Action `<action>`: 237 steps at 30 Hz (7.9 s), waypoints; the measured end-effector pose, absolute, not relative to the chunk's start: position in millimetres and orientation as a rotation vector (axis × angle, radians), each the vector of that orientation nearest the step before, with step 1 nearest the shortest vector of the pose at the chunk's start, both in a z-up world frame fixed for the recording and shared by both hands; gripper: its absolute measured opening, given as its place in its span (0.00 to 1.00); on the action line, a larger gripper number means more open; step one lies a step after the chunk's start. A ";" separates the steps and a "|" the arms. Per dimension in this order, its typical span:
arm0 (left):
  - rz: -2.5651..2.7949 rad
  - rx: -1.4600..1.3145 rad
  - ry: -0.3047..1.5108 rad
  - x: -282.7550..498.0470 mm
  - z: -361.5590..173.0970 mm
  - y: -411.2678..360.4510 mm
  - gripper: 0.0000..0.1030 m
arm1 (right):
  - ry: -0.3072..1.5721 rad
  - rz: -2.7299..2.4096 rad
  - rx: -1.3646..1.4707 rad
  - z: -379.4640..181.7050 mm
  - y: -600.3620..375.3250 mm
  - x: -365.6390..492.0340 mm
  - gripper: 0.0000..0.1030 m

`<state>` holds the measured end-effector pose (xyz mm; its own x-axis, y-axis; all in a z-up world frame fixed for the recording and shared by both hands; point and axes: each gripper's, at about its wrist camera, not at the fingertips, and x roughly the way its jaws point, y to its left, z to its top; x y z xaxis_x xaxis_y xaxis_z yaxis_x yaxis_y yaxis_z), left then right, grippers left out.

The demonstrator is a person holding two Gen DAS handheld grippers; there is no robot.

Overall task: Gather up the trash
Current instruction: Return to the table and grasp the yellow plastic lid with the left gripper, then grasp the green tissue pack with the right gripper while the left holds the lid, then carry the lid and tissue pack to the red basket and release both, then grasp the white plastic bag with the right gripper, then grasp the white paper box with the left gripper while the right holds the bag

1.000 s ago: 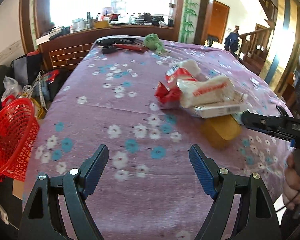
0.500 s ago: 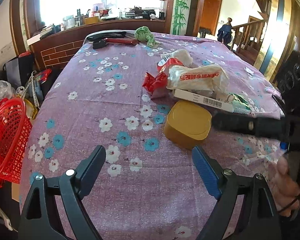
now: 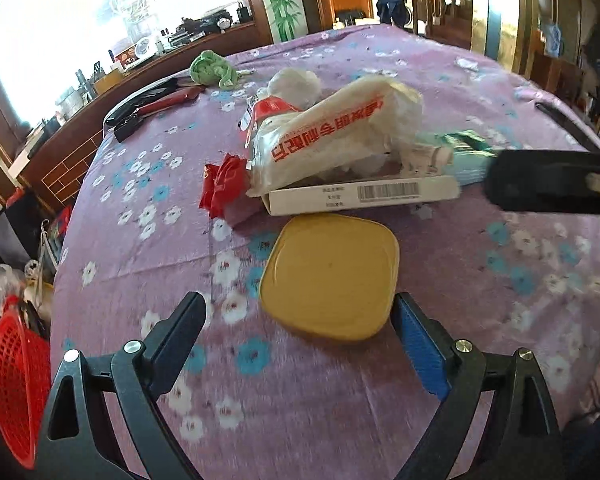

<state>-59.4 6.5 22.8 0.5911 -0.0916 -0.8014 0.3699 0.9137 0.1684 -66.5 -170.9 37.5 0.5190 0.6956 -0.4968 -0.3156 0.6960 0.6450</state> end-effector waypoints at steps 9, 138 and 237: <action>-0.284 0.229 0.919 -35.9 16.5 6.5 0.68 | 0.819 0.603 0.549 33.6 -187.1 -66.5 0.58; 0.072 -0.156 0.640 -123.3 89.3 180.6 0.62 | 0.775 0.593 -0.010 82.5 -35.3 -75.7 0.36; -0.236 0.038 0.850 -102.4 51.9 11.6 0.82 | 0.719 0.442 0.383 60.6 -198.4 -75.4 0.41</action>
<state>-102.4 11.6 51.9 0.6356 -0.1917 -0.7478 0.2216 0.9732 -0.0611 -75.4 -198.4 60.6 0.6688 0.5094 -0.5415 -0.2532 0.8409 0.4783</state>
